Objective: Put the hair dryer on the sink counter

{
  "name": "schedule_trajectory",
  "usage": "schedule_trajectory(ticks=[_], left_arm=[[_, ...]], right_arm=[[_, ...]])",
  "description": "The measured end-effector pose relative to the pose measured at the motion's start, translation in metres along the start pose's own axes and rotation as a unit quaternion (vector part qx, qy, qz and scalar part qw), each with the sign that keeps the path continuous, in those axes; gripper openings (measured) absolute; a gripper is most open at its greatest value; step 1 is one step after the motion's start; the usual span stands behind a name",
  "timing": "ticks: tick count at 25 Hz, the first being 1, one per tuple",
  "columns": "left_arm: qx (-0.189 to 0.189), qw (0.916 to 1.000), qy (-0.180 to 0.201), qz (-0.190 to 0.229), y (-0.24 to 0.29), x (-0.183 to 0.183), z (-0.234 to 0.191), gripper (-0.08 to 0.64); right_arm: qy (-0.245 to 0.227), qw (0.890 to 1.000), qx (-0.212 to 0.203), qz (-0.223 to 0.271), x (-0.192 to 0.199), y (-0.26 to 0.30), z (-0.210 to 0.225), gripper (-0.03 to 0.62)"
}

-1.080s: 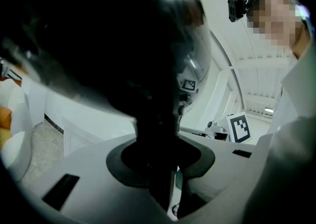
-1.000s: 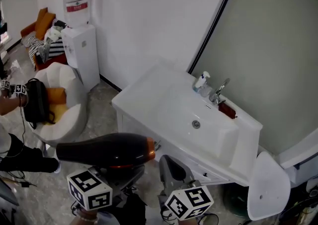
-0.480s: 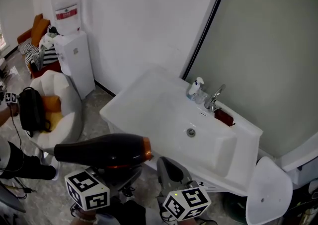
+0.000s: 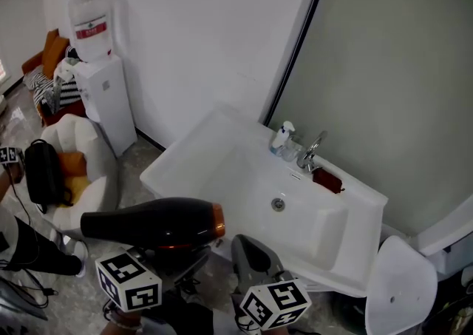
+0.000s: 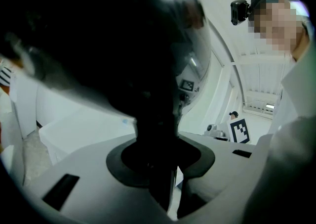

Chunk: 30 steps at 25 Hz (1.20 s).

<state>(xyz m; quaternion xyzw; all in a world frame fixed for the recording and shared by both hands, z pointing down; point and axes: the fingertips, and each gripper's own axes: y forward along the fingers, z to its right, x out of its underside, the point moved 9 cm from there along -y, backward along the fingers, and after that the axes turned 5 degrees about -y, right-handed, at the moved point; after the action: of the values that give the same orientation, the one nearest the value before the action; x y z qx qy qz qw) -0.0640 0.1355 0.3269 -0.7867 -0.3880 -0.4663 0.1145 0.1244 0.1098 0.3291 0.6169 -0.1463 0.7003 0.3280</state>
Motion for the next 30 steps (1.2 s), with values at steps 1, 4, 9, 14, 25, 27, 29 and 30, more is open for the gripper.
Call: schedule_trajectory(ticks=[1,4,9,14,25,27,29,30], left_arm=[[0.002,1.0000,0.002,-0.001,0.002,-0.002,-0.001,0.130],[0.009,0.9999,0.009,-0.004,0.009,-0.010,-0.006,0.130],[0.025,0.9995,0.013,-0.011,0.022,-0.020,-0.020,0.130],[0.043,0.9988,0.013,-0.021,0.042,-0.037,-0.040,0.130],[0.084,0.9946,0.021,-0.057,0.083,-0.085,-0.095,0.130],[0.092,0.9935,0.021,-0.064,0.090,-0.093,-0.106,0.130],[0.100,0.9922,0.021,-0.071,0.095,-0.101,-0.118,0.130],[0.105,0.9915,0.021,-0.074,0.098,-0.105,-0.124,0.130]], right_arm=[[0.000,1.000,0.003,0.002,-0.001,0.000,0.002,-0.002],[0.000,1.000,0.015,0.006,-0.004,0.003,0.007,-0.002],[0.000,0.999,0.037,0.007,-0.005,0.010,0.015,-0.002],[0.001,0.998,0.057,0.006,-0.012,0.030,0.024,-0.002],[0.013,0.995,0.103,0.001,-0.032,0.091,0.043,-0.002],[0.015,0.994,0.111,-0.001,-0.035,0.103,0.046,-0.002],[0.017,0.993,0.120,-0.003,-0.037,0.115,0.048,-0.002],[0.017,0.992,0.124,-0.003,-0.038,0.121,0.048,-0.002]])
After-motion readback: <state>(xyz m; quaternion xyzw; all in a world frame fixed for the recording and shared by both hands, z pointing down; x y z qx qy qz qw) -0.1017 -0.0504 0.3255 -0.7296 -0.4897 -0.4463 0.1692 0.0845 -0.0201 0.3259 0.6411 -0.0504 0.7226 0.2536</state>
